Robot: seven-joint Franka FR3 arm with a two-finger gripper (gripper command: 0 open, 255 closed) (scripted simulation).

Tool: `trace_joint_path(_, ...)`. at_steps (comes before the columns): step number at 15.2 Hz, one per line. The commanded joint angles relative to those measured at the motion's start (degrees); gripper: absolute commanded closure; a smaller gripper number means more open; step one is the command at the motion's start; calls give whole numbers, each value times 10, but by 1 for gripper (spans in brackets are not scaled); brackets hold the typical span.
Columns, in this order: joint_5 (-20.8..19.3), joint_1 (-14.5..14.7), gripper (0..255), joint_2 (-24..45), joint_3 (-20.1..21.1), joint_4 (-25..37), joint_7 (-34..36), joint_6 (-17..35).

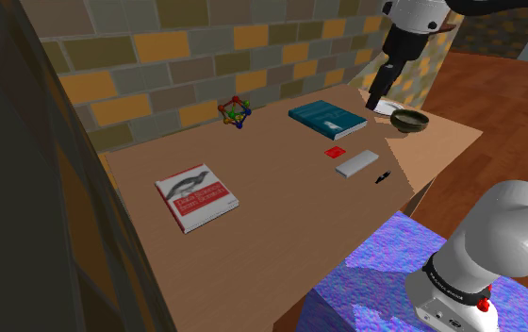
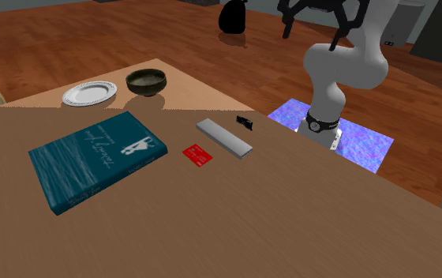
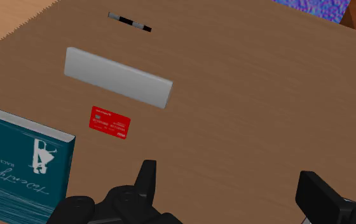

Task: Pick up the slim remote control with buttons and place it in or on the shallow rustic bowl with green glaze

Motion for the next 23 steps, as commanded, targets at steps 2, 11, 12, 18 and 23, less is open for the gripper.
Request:
trace_joint_path(2,-6,5,0,-6,-13,-19,-30,12)
trace_joint_path(11,-79,45,0,-6,-146,-145,-296,121)
trace_joint_path(12,-88,49,0,1,-162,-154,-326,135)
trace_joint_path(18,-137,77,0,70,-263,-182,-506,223)
trace_joint_path(23,-156,115,0,164,-351,-177,-661,305)
